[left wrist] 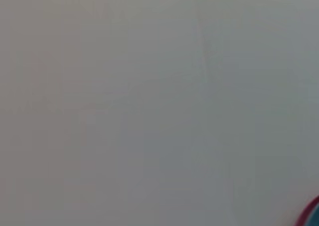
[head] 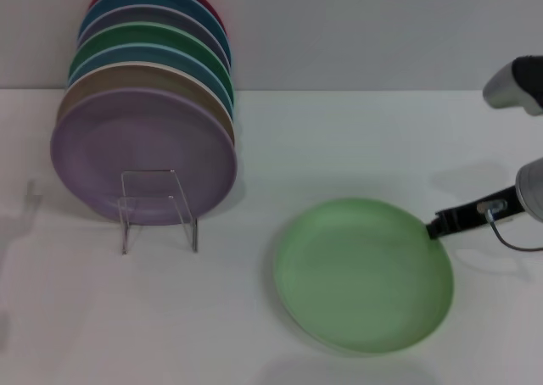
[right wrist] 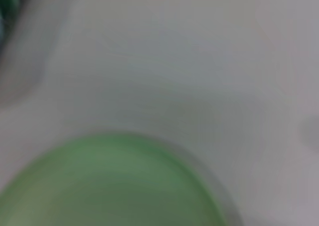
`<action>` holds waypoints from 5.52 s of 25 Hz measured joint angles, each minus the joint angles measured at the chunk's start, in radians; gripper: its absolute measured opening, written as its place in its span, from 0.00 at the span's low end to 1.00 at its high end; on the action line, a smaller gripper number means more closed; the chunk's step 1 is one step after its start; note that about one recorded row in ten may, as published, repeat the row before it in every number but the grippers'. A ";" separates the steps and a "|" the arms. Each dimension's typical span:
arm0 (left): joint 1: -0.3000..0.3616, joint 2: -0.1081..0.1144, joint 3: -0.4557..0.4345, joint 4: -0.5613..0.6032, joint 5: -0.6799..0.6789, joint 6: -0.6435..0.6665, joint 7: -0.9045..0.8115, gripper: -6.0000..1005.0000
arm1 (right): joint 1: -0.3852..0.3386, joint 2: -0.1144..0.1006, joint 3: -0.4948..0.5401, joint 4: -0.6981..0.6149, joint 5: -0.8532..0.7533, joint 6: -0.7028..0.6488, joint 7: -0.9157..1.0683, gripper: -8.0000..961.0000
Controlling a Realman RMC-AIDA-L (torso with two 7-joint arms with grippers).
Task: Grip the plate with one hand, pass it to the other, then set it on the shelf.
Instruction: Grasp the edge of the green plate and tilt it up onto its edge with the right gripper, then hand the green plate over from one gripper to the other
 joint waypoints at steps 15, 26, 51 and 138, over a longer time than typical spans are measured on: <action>0.059 0.011 0.128 -0.179 0.001 -0.010 -0.008 0.78 | -0.109 -0.003 0.101 0.119 0.173 0.035 -0.042 0.03; 0.062 0.007 0.130 -0.170 0.001 -0.011 -0.003 0.78 | -0.019 -0.013 0.105 0.158 0.001 0.179 0.069 0.31; 0.057 0.010 0.130 -0.168 0.000 -0.049 0.001 0.78 | 0.077 -0.019 0.060 -0.061 -0.051 0.137 0.079 0.73; 0.155 0.118 0.298 -1.815 -0.104 -2.036 0.369 0.69 | -0.381 0.005 -0.013 -0.041 1.088 -0.389 -1.426 0.04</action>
